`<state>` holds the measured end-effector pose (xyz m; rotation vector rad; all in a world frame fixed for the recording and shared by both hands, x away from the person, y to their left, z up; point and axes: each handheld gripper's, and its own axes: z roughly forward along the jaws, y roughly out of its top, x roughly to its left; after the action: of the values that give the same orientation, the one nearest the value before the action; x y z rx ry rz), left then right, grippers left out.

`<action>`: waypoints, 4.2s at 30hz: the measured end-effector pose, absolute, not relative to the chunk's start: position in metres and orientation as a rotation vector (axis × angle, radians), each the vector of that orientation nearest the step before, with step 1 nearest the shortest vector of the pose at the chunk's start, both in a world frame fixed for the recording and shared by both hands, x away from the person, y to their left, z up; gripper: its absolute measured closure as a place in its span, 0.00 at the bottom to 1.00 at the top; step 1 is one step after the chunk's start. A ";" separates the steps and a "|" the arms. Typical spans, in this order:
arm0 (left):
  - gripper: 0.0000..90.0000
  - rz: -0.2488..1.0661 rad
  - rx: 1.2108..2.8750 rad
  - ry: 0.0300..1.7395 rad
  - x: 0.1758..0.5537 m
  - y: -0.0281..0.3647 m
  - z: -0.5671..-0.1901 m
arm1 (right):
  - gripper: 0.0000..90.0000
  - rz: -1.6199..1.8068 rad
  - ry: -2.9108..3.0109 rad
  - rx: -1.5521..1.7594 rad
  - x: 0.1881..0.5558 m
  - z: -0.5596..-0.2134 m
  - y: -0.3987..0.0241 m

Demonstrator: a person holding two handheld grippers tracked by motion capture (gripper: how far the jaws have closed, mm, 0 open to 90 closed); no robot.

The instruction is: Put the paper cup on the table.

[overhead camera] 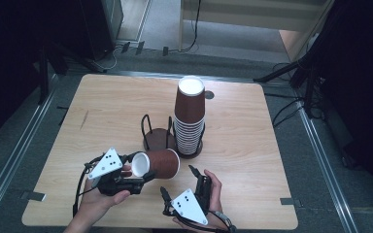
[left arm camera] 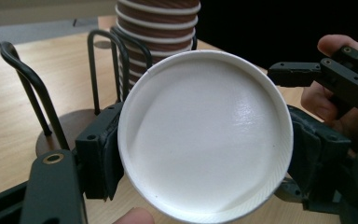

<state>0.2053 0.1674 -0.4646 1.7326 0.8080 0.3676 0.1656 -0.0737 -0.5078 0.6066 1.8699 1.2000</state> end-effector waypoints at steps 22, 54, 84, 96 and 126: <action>0.27 0.438 1.519 0.819 0.203 0.178 -0.469 | 0.06 1.417 1.820 0.870 0.164 -0.490 -0.083; 0.27 0.439 1.451 0.730 0.197 0.166 -0.471 | 0.00 1.760 1.436 1.793 0.159 -0.449 -0.075; 0.27 0.446 1.430 0.684 0.193 0.145 -0.485 | 0.00 2.082 0.967 2.633 0.180 -0.459 -0.076; 0.27 0.451 1.448 0.665 0.191 0.139 -0.488 | 0.00 2.127 0.823 2.869 0.193 -0.476 -0.082; 0.26 0.493 1.466 0.620 0.188 0.135 -0.492 | 0.12 2.270 0.592 2.972 0.207 -0.491 -0.080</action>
<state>0.1881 0.1350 -0.4916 1.4665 0.6196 0.4929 0.2068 -0.0803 -0.4913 2.9722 0.5920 2.2696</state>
